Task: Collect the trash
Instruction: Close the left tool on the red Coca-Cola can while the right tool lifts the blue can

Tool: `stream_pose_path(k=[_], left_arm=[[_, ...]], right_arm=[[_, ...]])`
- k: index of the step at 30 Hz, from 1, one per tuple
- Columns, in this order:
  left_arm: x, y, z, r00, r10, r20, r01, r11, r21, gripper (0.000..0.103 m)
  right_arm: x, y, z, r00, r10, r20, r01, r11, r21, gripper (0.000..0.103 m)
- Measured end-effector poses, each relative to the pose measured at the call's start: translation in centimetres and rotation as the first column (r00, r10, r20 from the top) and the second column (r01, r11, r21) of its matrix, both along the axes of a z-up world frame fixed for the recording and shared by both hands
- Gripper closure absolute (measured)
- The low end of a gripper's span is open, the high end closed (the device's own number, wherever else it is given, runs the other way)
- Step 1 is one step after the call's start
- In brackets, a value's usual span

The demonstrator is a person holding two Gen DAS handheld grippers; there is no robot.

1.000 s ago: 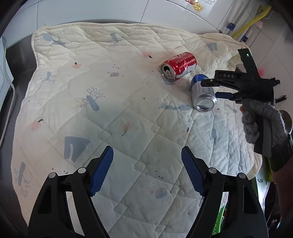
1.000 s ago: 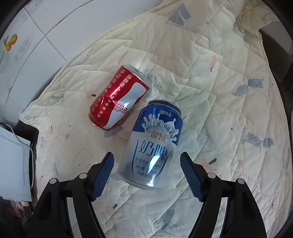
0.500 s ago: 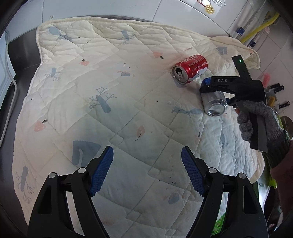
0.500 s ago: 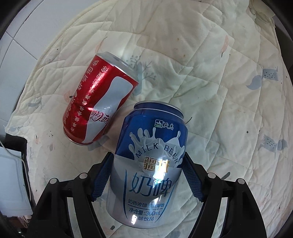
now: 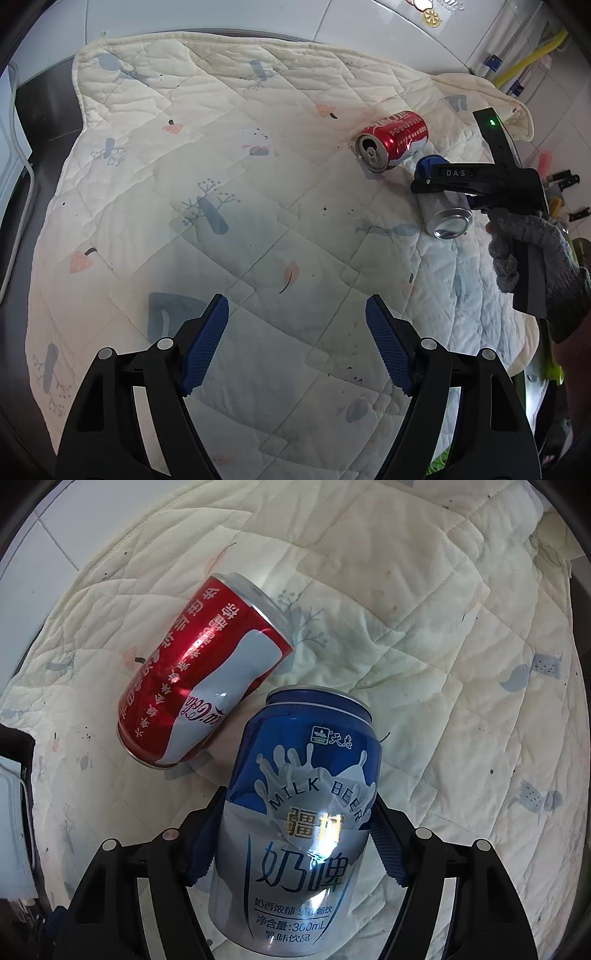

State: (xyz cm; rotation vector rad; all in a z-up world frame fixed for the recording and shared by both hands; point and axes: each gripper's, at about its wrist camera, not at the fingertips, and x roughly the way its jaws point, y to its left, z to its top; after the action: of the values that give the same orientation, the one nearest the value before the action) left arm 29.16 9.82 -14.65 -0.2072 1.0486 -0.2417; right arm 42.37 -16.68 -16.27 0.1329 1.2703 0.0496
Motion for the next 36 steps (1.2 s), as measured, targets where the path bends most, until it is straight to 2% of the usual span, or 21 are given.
stream_pose_path(k=[8, 16, 26, 31, 34, 36], left_arm=[[3.6, -0.9, 1.3, 0.998, -0.021, 0.063, 0.018, 0.998, 0.055, 0.028], [8.4, -3.5, 3.1, 0.985, -0.111, 0.133, 0.1, 0.991, 0.089, 0.028], [13.4, -8.4, 3.2, 0.962, -0.223, 0.154, 0.207, 0.972, 0.113, 0.027], [15.3, -10.7, 2.6, 0.949, -0.279, 0.15, 0.258, 0.955, 0.144, 0.017], [16.4, -11.8, 2.3, 0.94, -0.308, 0.144, 0.289, 0.947, 0.14, 0.015], [16.9, -12.7, 2.1, 0.934, -0.325, 0.145, 0.301, 0.939, 0.166, 0.015]], right_arm=[[-1.8, 0.9, 0.7, 0.999, 0.042, 0.004, -0.041, 0.998, -0.053, 0.034], [-3.2, 0.2, 0.3, 0.999, 0.05, -0.005, -0.05, 0.997, -0.067, 0.034], [-4.6, -1.5, 0.2, 0.999, 0.036, -0.012, -0.037, 0.998, -0.06, 0.034], [-3.5, -1.5, -0.6, 1.0, 0.021, -0.021, -0.023, 0.998, -0.058, 0.034], [-3.5, -1.6, -0.9, 0.999, 0.017, -0.028, -0.019, 0.998, -0.061, 0.034], [-3.6, -1.5, -1.0, 0.999, 0.014, -0.029, -0.015, 0.998, -0.06, 0.034]])
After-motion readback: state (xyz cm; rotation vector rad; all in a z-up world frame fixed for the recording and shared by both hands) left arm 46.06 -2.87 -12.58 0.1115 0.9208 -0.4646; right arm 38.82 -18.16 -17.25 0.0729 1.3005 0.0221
